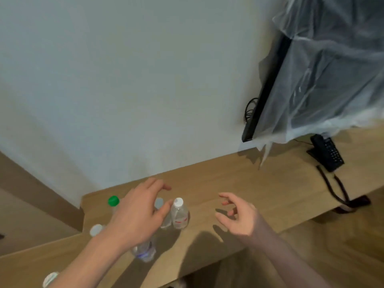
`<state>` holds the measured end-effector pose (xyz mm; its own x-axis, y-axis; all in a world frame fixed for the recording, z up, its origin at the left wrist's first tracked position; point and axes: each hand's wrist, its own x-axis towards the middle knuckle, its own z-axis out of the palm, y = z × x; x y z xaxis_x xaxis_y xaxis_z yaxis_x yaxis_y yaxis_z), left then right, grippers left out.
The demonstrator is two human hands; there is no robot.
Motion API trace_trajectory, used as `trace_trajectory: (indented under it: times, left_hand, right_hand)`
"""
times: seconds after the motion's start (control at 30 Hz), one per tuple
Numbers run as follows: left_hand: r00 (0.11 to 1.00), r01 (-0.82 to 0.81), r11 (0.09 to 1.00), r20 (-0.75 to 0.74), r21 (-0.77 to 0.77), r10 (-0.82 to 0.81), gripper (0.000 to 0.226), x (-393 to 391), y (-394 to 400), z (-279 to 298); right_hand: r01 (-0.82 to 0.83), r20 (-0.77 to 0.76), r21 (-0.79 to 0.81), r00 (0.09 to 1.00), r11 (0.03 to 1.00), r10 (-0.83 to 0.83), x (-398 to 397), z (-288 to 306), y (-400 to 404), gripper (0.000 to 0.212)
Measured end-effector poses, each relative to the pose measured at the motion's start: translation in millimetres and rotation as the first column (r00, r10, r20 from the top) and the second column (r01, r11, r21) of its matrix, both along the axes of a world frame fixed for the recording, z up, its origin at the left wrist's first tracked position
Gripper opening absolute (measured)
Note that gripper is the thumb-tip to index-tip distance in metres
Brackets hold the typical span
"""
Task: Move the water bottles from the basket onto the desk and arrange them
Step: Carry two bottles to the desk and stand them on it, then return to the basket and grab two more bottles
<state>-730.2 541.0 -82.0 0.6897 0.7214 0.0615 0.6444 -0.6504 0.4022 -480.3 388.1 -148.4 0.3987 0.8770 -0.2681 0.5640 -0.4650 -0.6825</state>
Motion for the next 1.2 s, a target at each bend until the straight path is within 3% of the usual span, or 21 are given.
trace_trajectory:
  times: [0.3, 0.43, 0.7, 0.97, 1.2]
  left_hand:
    - [0.942, 0.307, 0.946, -0.108, -0.106, -0.318, 0.039, 154, -136, -11]
    - [0.895, 0.397, 0.913, -0.183, -0.092, -0.408, 0.055, 225, -197, -24]
    - [0.797, 0.569, 0.823, -0.247, 0.0, -0.551, 0.069, 364, -300, -14]
    - [0.668, 0.732, 0.681, -0.231, 0.027, -0.708, 0.072, 506, -351, -4]
    - [0.55, 0.829, 0.56, -0.167, -0.013, -0.818, 0.068, 644, -379, -6]
  right_hand:
    - [0.247, 0.032, -0.081, 0.969, 0.966, -0.245, 116, 31, -181, 0.066]
    - [0.25, 0.094, -0.083, 0.966, 0.965, -0.242, 166, 27, -273, 0.071]
    - [0.449, 0.175, -0.078, 0.885, 0.89, -0.431, 247, 25, -421, 0.075]
    - [0.6, 0.192, -0.082, 0.793, 0.795, -0.579, 316, 45, -514, 0.08]
    - [0.717, 0.193, -0.115, 0.695, 0.688, -0.692, 405, 57, -539, 0.079]
